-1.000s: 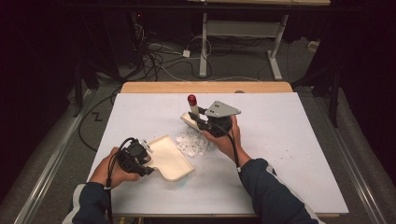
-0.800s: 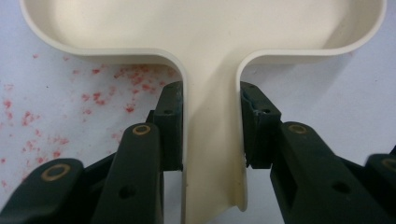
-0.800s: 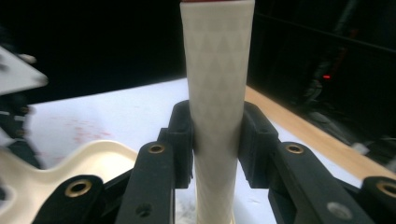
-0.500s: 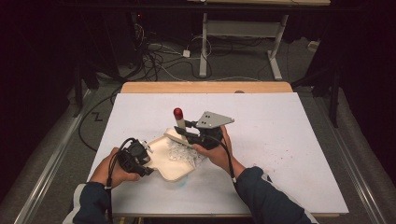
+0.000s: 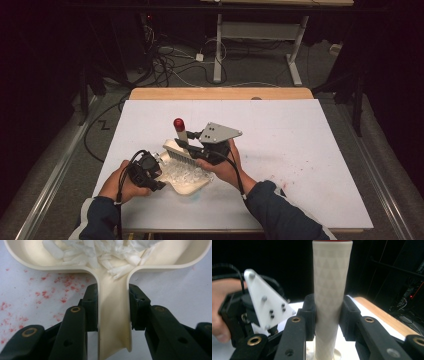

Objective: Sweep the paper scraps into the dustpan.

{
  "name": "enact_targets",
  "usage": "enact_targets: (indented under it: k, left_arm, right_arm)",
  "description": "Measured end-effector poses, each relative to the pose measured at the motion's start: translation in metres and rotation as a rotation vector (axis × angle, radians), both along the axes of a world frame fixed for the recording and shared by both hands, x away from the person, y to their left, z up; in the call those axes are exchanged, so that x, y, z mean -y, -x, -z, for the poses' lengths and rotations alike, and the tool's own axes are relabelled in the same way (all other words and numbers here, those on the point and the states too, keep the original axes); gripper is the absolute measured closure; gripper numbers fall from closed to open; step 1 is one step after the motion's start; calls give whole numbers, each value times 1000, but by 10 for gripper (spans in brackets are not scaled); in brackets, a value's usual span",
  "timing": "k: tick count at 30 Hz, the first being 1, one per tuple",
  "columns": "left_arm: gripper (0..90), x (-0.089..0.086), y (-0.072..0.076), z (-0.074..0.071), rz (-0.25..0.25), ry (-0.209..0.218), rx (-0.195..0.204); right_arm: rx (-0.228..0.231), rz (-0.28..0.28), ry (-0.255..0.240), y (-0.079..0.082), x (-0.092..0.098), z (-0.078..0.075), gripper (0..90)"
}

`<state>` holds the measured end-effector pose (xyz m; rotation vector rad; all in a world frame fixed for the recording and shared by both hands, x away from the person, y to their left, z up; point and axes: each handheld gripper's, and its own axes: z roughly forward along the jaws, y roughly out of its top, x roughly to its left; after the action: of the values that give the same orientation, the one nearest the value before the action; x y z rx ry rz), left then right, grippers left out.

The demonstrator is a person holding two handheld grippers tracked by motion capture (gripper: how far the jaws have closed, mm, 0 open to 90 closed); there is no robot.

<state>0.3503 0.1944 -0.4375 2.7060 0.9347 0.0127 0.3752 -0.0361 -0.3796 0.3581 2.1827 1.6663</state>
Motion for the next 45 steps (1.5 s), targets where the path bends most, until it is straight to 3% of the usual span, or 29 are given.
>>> enact_targets:
  k: [2, 6, 9, 11, 17, 21, 24, 29, 32, 35, 36, 38, 39, 45]
  left_arm:
    - [626, 0, 0, 0, 1, -1, 2]
    - [626, -2, 2, 0, 5, 3, 2]
    - [626, -3, 3, 1, 5, 0, 5]
    - [626, -4, 3, 1, 8, -2, 6]
    - [626, -8, 9, -2, 21, -32, 15]
    - [626, -9, 15, -3, 29, -47, 12]
    - [626, -6, 17, -2, 30, -71, 10]
    - [626, 0, 21, -2, 36, -79, 4]
    - [626, 2, 23, -2, 32, -70, 7]
    - [626, 4, 24, -1, 28, -53, 1]
    - [626, 4, 24, 0, 26, -51, -1]
    - [626, 5, 24, 1, 21, -50, 0]
    - [626, 5, 24, 2, 18, -44, -2]
    - [626, 4, 22, 5, 19, -37, -2]
  right_arm:
    - [1, 6, -9, -1, 2, -3, 705]
    - [17, 75, -56, -3, 19, -20, 705]
    - [19, 124, -45, -3, 26, -24, 706]
    - [25, 184, -15, -2, 41, -25, 705]
    - [10, 278, 38, 6, 84, -20, 706]
    - [-17, 313, 49, 11, 102, -16, 706]
    - [-55, 372, 76, 23, 116, -5, 706]
    - [-80, 360, 102, 37, 104, 3, 706]
    - [-66, 346, 112, 50, 77, 7, 704]
    - [-76, 329, 116, 50, 62, 10, 701]
    - [-64, 332, 124, 50, 47, 11, 700]
    - [-71, 321, 121, 49, 41, 11, 701]
    - [-88, 307, 104, 48, 29, 10, 703]
    - [-89, 248, 103, 52, 3, 4, 705]
